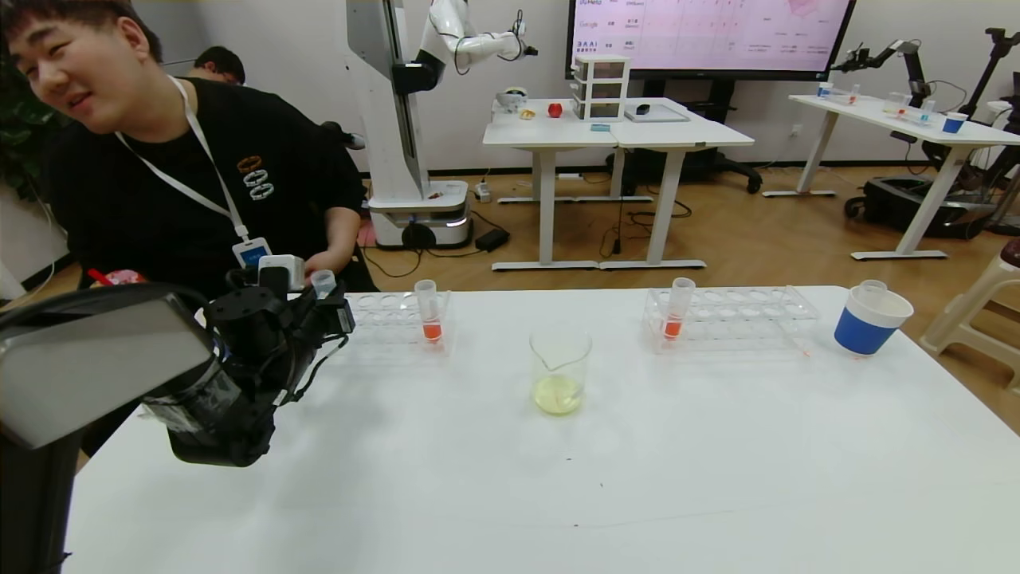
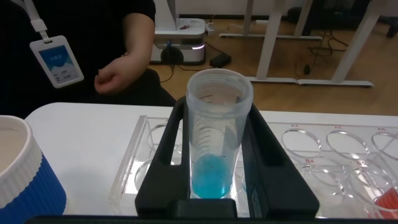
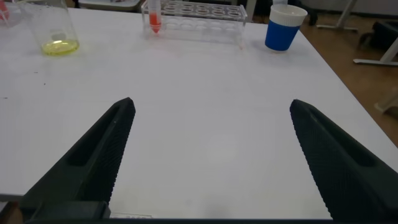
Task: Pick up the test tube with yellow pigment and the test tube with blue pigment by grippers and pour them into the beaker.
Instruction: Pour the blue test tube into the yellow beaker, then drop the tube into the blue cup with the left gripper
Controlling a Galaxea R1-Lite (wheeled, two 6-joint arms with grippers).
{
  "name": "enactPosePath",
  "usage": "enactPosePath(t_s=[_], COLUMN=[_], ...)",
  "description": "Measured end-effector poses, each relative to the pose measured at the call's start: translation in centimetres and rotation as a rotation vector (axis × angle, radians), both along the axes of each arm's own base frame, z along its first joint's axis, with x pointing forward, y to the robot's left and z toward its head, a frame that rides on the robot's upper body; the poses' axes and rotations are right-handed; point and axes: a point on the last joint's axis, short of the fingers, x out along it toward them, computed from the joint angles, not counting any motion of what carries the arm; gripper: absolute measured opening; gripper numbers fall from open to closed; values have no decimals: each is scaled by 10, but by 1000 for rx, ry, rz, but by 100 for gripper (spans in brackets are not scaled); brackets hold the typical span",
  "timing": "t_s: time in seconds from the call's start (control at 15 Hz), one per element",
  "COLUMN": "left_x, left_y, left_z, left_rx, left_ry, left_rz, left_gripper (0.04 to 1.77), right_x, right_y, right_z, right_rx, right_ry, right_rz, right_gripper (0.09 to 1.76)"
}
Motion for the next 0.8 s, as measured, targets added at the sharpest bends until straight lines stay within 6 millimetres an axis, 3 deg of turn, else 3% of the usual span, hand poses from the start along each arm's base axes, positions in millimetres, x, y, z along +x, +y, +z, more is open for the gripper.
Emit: enactPosePath(t_s=[0.53, 0.8], left_x=[-10, -17], left_y=[-4, -13], left_z=[59, 76], left_rx=[2, 10], left_ry=[23, 6], left_rz=[-16, -62], left_gripper=[49, 49], right_x=[0, 0], right_y=[0, 0], right_z=[0, 0], right_rx=[0, 0], right_ry=[0, 0], right_rz=[0, 0], right_gripper=[174, 174])
